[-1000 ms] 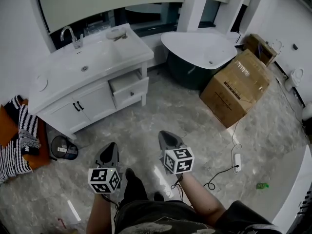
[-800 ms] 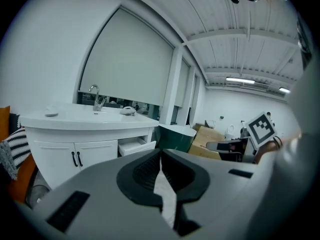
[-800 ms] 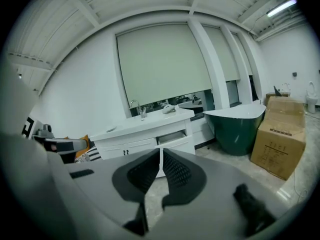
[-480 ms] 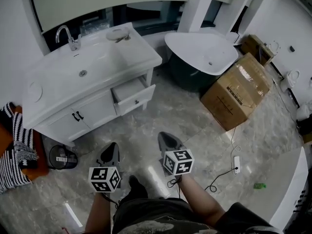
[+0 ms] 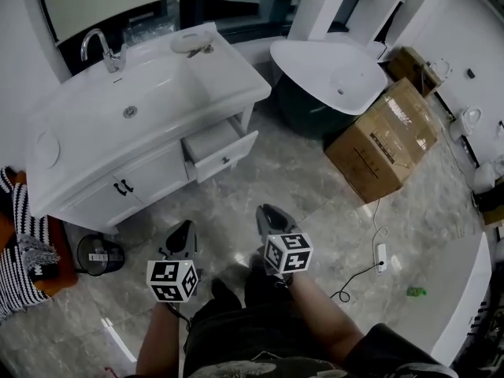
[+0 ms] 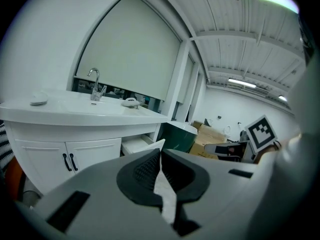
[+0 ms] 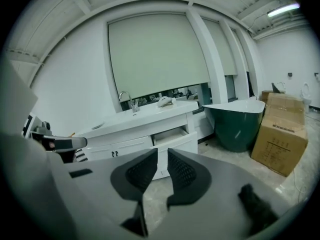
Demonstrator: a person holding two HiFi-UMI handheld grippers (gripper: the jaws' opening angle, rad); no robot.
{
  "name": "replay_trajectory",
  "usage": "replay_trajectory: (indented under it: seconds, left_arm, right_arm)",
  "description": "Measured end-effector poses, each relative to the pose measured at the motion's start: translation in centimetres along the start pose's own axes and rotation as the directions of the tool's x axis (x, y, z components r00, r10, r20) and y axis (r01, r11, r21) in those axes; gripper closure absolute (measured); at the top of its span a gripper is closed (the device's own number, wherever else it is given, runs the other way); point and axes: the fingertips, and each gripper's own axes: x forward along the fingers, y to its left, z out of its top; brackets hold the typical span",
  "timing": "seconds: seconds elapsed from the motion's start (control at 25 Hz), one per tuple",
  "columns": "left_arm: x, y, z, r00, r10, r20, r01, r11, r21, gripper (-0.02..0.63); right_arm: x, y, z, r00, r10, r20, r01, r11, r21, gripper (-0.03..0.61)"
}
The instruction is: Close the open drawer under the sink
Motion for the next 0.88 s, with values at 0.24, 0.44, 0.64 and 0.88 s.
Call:
replay_trajectory:
  seconds: [0.24,0.44,0.64,0.88]
  left_arm:
    - [3.2,1.8,-0.8,0.999,0.034,-0.032,-0.034,0.999,0.002,0.594]
    - [6.9,4.2,-1.8,0.993,0.098,-0.061,-0.100,0.995,-0.021,0.594]
    - [11.7,5.9,-3.2,0.986,0.142,-0.083,-0.143,0.990,-0.014,0.594]
    - [15.9,8.6,-5.5,0.976,0.195,-0.100,-0.201,0.978,-0.058,0.594]
  right_arm:
    - [6.6,-0.7,-1.5,0.996,0.061,-0.068,-0.060,0.998,0.007,0.402]
    - [12.8,-2.5,-2.3,0.991,0.085,-0.099,-0.088,0.996,-0.033,0.397]
    - [19.4,-5.4,-2.9,0.991,0.079,-0.109,-0.088,0.993,-0.083,0.397]
    - [26.0,-7.0,-5.3,0.987,0.072,-0.142,-0.089,0.989,-0.118,0.397]
